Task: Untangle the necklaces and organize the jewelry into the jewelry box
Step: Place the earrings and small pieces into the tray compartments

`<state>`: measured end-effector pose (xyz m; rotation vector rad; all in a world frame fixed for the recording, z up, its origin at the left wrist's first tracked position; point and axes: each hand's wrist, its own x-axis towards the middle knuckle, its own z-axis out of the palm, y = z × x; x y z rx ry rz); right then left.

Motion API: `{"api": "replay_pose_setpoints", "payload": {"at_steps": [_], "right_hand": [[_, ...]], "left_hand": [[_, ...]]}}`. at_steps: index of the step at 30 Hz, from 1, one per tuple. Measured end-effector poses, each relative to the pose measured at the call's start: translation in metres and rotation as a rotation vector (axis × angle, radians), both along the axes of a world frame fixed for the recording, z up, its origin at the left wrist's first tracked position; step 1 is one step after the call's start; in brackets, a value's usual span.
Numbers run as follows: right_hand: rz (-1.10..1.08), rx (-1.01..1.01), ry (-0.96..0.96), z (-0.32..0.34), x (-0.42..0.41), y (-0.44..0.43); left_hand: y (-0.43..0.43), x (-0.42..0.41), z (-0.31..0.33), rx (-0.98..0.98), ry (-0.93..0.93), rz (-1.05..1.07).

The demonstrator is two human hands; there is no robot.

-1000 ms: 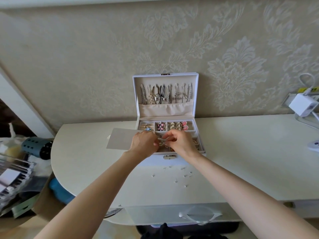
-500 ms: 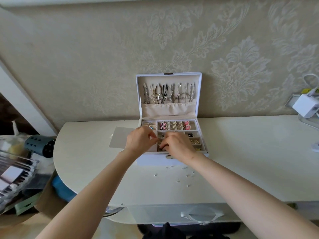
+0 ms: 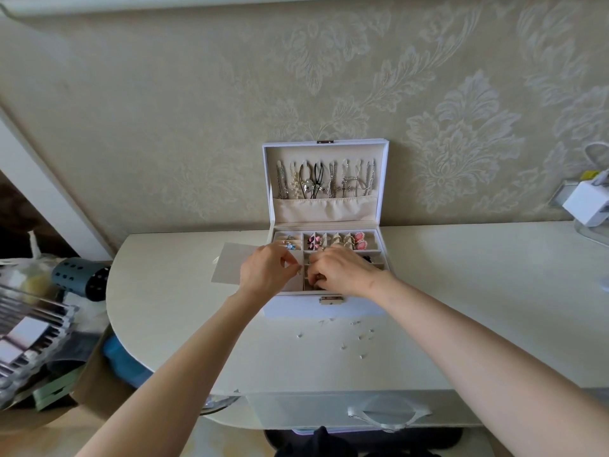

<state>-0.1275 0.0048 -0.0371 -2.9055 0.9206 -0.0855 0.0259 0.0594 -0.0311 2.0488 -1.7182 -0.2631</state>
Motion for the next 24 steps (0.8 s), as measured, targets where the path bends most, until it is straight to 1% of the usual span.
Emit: {"api": "replay_pose_setpoints", "payload": {"at_steps": [4, 9, 12, 16, 18, 21, 24], "right_hand": [[0.050, -0.012, 0.003, 0.001, 0.001, -0.002], [0.005, 0.062, -0.042, -0.002, -0.002, -0.003], [-0.108, 0.151, -0.185, -0.001, -0.009, -0.003], [-0.324, 0.408, -0.532, 0.001, -0.026, -0.002], [-0.408, 0.498, -0.667, 0.002, -0.035, 0.001], [-0.492, 0.510, -0.762, 0.002, -0.045, 0.005], [-0.521, 0.482, -0.774, -0.001, -0.048, 0.008]], "left_hand": [[0.001, 0.002, -0.001, -0.023, 0.032, 0.052], [0.002, 0.003, -0.004, -0.023, 0.068, 0.096], [0.002, 0.004, -0.006, -0.013, 0.095, 0.070], [0.002, -0.005, -0.008, 0.006, 0.099, -0.058], [0.002, -0.011, -0.010, 0.015, 0.087, -0.098], [0.000, -0.015, -0.012, 0.035, 0.065, -0.110], [0.001, -0.015, -0.015, 0.038, 0.052, -0.109]]}}
